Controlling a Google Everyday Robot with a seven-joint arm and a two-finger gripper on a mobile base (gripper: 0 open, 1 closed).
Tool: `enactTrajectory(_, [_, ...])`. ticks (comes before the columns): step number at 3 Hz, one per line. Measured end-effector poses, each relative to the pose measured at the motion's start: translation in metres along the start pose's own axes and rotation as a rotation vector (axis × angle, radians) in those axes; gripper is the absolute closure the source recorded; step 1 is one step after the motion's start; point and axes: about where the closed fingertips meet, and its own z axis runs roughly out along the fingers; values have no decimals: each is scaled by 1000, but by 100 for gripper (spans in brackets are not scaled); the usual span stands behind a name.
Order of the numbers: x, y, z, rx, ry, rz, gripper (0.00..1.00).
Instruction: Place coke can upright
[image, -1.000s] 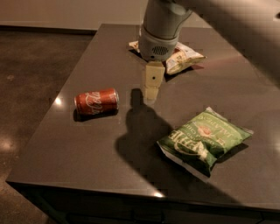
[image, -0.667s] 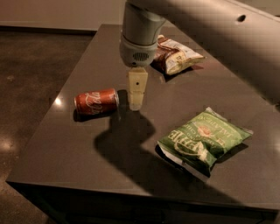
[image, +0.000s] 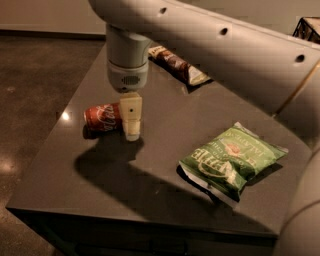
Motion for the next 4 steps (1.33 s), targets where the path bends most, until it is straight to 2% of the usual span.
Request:
enactTrajectory(1, [-32,-6,16,-30,-24,-16,0])
enactTrajectory(2, [-51,-11,23,-43,-45,-2,0])
enactTrajectory(3, [-64,-16,33,-39,-37,48,15])
enactTrajectory(4, [-68,-17,37,-29,-28,137,38])
